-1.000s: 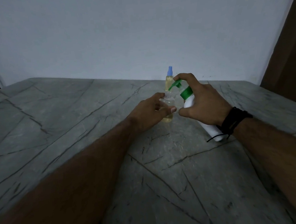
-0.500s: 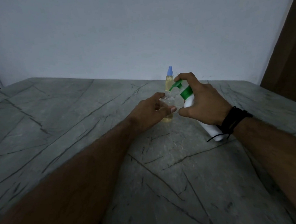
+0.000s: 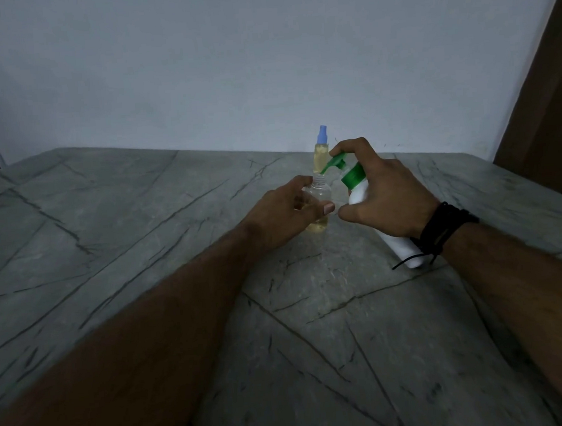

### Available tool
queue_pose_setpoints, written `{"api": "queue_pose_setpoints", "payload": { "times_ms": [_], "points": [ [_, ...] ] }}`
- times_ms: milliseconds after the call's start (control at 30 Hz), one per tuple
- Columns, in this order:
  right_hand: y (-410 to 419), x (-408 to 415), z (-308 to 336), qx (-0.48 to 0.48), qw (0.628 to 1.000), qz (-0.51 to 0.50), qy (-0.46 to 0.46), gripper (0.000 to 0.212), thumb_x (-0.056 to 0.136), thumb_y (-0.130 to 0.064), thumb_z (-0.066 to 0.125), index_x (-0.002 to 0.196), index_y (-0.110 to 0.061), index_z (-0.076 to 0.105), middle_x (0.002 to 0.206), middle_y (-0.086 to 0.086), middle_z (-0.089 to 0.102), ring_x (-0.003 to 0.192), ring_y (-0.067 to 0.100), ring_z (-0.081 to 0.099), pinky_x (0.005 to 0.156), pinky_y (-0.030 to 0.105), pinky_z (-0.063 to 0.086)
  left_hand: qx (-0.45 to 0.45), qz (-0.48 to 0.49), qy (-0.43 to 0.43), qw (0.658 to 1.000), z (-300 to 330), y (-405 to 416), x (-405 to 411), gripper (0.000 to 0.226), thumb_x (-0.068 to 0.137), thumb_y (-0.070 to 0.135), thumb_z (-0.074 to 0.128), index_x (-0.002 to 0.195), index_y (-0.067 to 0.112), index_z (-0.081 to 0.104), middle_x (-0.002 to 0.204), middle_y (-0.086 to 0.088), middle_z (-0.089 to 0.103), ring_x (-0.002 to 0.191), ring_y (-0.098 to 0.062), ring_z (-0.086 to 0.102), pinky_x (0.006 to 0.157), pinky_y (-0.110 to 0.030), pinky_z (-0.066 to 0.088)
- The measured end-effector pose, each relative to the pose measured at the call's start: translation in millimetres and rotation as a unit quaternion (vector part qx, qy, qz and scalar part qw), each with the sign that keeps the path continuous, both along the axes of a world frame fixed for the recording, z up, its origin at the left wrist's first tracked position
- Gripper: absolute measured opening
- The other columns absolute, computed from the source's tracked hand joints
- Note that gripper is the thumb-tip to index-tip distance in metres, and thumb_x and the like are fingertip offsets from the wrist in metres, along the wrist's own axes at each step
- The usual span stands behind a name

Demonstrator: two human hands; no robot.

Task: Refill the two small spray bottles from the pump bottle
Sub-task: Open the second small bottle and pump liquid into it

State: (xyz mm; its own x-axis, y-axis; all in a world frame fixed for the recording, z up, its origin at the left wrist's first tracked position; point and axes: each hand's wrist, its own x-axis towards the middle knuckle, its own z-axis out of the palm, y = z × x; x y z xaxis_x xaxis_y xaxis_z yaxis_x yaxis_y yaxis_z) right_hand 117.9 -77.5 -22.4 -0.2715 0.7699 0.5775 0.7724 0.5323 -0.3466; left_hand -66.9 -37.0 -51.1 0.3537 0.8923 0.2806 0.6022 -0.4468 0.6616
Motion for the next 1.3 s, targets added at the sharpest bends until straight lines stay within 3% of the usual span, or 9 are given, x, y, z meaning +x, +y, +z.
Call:
{"api": "queue_pose_setpoints", "payload": {
  "times_ms": [133, 300, 533, 833, 1133, 1300],
  "points": [
    [0.1, 0.4, -0.6, 0.004, 1.0, -0.001, -0.003, 0.078, 0.067, -0.022, 0.077, 0.134, -0.038, 0.039, 0.071, -0.008, 0.059, 0.063, 0.011, 0.057, 0.059, 0.026, 0.043, 0.013, -0.004, -0.006, 1.0, 0.7, -3.2, -0.5, 0.06, 0.089, 0.051, 0.06, 0.14, 0.025, 0.041, 0.128, 0.004, 0.061, 0.103, -0.003, 0.051, 0.081, -0.019, 0.037],
    [0.3, -0.4, -0.2, 0.0, 1.0, 0.0, -0.001, 0.075, 0.067, -0.021, 0.078, 0.131, -0.036, 0.041, 0.07, -0.008, 0.058, 0.061, 0.01, 0.057, 0.057, 0.025, 0.042, 0.013, -0.007, -0.011, 1.0, 0.5, -3.0, -1.0, 0.061, 0.089, 0.051, 0.06, 0.14, 0.025, 0.041, 0.128, 0.004, 0.061, 0.115, -0.012, 0.056, 0.084, -0.021, 0.039],
    [0.5, -0.7, -0.4, 0.0, 1.0, -0.001, -0.003, 0.076, 0.067, -0.021, 0.077, 0.132, -0.035, 0.04, 0.072, -0.013, 0.057, 0.062, 0.006, 0.055, 0.058, 0.021, 0.038, 0.02, -0.005, -0.007, 1.0, -0.5, -2.2, -2.0, 0.061, 0.089, 0.053, 0.06, 0.14, 0.026, 0.041, 0.126, 0.006, 0.061, 0.104, -0.004, 0.054, 0.073, -0.011, 0.037],
    [0.3, -0.8, -0.6, -0.002, 1.0, 0.001, 0.0, 0.073, 0.067, -0.022, 0.078, 0.129, -0.034, 0.041, 0.072, -0.011, 0.059, 0.064, 0.01, 0.058, 0.058, 0.024, 0.04, 0.019, 0.001, 0.0, 1.0, -0.9, -1.0, -0.8, 0.062, 0.089, 0.053, 0.059, 0.141, 0.026, 0.039, 0.131, 0.003, 0.059, 0.112, -0.009, 0.055, 0.081, -0.019, 0.038],
    [0.9, -0.2, -0.5, -0.001, 1.0, 0.001, 0.003, 0.071, 0.066, -0.021, 0.078, 0.127, -0.031, 0.042, 0.076, -0.01, 0.061, 0.066, 0.012, 0.06, 0.061, 0.028, 0.046, 0.022, 0.001, -0.005, 1.0, -2.1, 1.1, -0.3, 0.062, 0.088, 0.054, 0.059, 0.141, 0.027, 0.04, 0.13, 0.005, 0.06, 0.101, -0.001, 0.05, 0.065, -0.006, 0.031],
    [0.1, -0.2, -0.9, 0.004, 1.0, -0.003, 0.001, 0.076, 0.067, -0.022, 0.078, 0.132, -0.034, 0.041, 0.071, -0.013, 0.058, 0.064, 0.009, 0.058, 0.058, 0.023, 0.042, 0.024, 0.001, -0.006, 1.0, -3.0, 1.9, -1.2, 0.062, 0.088, 0.054, 0.059, 0.14, 0.028, 0.04, 0.129, 0.005, 0.06, 0.099, -0.002, 0.049, 0.066, -0.008, 0.033]
  ]
}}
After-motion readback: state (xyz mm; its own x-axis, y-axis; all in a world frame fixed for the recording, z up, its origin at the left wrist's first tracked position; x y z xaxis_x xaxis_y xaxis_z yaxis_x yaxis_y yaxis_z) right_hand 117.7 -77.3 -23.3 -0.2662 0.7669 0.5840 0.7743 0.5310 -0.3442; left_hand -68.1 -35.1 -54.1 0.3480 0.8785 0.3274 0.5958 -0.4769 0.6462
